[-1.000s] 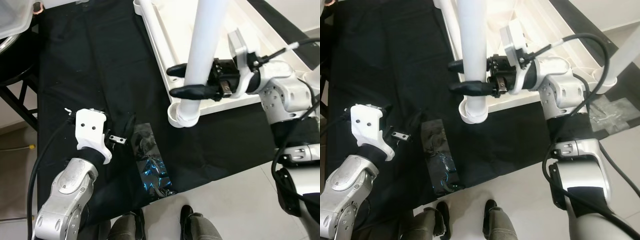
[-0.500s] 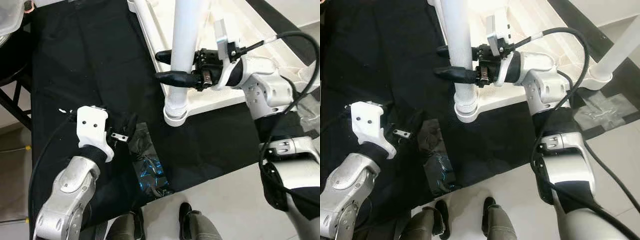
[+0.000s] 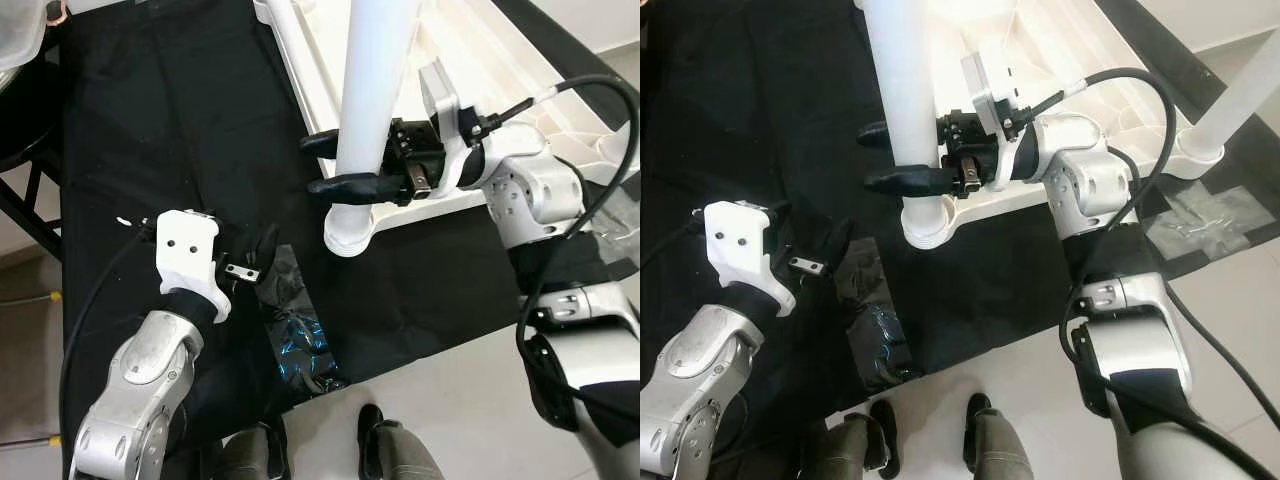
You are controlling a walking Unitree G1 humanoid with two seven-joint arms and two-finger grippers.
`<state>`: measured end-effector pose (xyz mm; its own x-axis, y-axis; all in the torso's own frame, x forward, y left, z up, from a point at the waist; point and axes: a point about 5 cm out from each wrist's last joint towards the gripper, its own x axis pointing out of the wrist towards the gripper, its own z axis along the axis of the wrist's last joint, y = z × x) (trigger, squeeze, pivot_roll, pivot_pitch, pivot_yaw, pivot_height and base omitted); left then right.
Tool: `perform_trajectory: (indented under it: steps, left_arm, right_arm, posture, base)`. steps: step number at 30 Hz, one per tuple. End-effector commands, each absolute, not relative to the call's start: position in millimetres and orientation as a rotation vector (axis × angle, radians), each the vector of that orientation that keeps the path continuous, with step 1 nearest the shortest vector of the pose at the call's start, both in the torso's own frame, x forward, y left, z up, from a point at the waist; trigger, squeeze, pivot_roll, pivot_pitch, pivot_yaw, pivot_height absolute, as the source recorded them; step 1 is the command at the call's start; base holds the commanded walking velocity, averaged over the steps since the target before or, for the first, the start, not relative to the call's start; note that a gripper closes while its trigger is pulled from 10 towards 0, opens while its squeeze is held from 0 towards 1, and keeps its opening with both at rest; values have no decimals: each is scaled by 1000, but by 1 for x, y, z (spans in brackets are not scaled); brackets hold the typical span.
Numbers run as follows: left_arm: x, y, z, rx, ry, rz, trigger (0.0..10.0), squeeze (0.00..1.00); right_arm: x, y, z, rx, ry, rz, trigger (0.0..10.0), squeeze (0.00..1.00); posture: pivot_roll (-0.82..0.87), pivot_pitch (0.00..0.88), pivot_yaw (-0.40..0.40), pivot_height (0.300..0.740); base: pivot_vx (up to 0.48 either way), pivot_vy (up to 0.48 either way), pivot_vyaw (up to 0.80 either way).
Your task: Building children table
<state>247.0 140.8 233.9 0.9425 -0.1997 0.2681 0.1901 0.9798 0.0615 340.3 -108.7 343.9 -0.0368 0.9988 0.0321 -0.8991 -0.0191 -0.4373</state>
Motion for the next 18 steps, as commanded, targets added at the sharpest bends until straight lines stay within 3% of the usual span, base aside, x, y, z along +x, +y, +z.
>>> perform_trajectory:
  steps: [1,18]
  left_arm:
    - [245,143,230,39,-256,-182,10000,0]
    - [245,143,231,38,-261,-176,10000,0]
  right_arm:
    - [350,-110,320,-326,-267,1521,10000,0]
    - [347,-113,315,-341,-211,1576,10000,0]
  posture:
    - [73,421,21,740]
    - [75,425,17,740]
  base:
    - [0,0,0]
    - [0,0,0]
